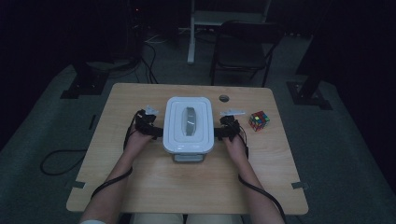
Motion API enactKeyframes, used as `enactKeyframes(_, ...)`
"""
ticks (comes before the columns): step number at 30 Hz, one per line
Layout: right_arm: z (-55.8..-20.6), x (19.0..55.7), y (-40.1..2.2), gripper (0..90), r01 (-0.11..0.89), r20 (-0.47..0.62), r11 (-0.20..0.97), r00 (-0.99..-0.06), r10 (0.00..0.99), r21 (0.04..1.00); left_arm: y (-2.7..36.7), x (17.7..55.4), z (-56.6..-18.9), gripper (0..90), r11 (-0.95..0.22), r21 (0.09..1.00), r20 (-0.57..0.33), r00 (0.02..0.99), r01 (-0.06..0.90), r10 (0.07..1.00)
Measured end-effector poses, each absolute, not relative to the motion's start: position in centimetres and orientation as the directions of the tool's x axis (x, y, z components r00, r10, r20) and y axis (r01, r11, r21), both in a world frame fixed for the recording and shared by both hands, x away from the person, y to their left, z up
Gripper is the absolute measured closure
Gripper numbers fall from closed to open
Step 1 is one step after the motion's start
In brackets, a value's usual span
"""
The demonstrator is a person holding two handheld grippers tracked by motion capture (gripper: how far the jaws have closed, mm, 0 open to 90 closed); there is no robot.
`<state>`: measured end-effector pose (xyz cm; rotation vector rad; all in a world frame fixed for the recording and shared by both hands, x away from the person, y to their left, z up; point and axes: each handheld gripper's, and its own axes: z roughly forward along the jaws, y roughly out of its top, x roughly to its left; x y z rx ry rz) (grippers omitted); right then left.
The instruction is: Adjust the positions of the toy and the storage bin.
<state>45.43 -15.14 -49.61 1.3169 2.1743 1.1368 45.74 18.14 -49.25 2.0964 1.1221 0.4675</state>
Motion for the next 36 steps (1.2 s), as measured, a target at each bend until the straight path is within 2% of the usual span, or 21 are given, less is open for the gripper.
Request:
enactKeyframes(16,-49.5,39.9,-17.3,17.6,0.539,0.074,0.269,-0.531,0.844,0.798,16.3,41.3,-49.2,1.4,-0.423,0.724,0.0,0.613,0.545,0.79)
enactKeyframes(33,-49.5,35.8,-18.8,17.6,0.524,0.06,0.273,-0.532,0.845,0.806,15.1,37.9,-49.2,1.3,-0.45,0.719,-0.009,0.654,0.53,0.756)
enactKeyframes(36,-49.5,35.0,-19.1,17.6,0.52,0.053,0.279,-0.535,0.843,0.807,14.8,37.3,-49.1,1.4,-0.474,0.712,0.013,0.666,0.517,0.745)
